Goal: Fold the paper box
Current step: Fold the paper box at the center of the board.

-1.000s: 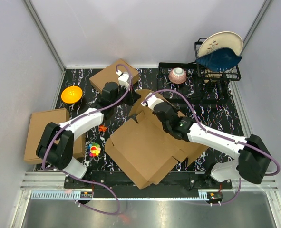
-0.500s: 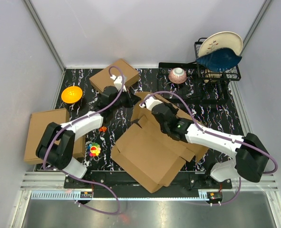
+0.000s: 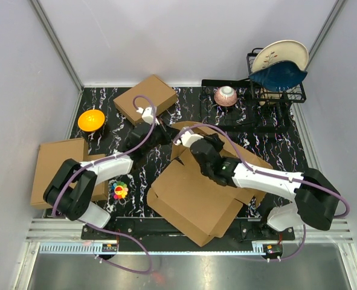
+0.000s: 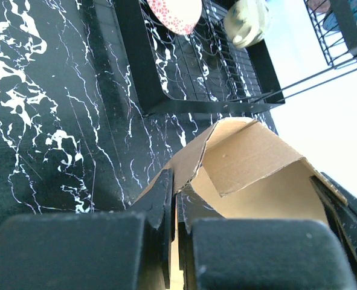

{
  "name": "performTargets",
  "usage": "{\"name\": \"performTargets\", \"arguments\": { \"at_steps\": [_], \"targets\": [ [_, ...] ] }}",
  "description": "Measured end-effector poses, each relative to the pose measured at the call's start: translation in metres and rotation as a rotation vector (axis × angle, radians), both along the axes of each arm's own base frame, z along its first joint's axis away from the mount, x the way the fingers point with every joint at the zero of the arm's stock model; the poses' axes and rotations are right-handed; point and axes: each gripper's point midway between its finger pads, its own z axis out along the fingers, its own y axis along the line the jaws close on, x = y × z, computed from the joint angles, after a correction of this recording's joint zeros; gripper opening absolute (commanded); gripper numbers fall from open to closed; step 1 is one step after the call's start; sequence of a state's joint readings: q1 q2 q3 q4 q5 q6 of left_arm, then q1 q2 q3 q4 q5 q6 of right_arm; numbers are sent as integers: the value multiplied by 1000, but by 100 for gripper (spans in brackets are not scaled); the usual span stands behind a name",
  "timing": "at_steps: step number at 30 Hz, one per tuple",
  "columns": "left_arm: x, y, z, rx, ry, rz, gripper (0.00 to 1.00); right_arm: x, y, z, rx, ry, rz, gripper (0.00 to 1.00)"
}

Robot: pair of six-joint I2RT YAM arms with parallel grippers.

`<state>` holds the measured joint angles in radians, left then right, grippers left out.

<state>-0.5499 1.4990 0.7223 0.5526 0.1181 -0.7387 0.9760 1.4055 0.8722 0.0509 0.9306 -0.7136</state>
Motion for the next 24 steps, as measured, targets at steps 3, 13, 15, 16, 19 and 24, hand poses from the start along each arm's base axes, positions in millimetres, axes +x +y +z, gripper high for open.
{"name": "performTargets", "arguments": {
  "at_steps": [3, 13, 15, 16, 19, 24],
  "targets": [
    [-2, 1, 4, -24, 7, 34, 0, -3, 1, 3, -20, -37, -1, 0],
    [-18, -2, 4, -63, -81, 94, 1, -22, 1, 2, -66, -149, 8, 0],
    [-18, 0, 5, -80, -111, 106, 1, -25, 3, 2, -63, -175, 15, 0],
    [-17, 0, 6, -88, -127, 111, 1, -26, 4, 2, -63, -191, 13, 0],
    [-16, 0, 4, -96, -144, 114, 1, -25, 4, -2, -85, -224, 7, 0],
    [-24, -8, 1, -72, -161, 102, 1, -25, 1, -8, -127, -275, -21, 0]
  ]
}}
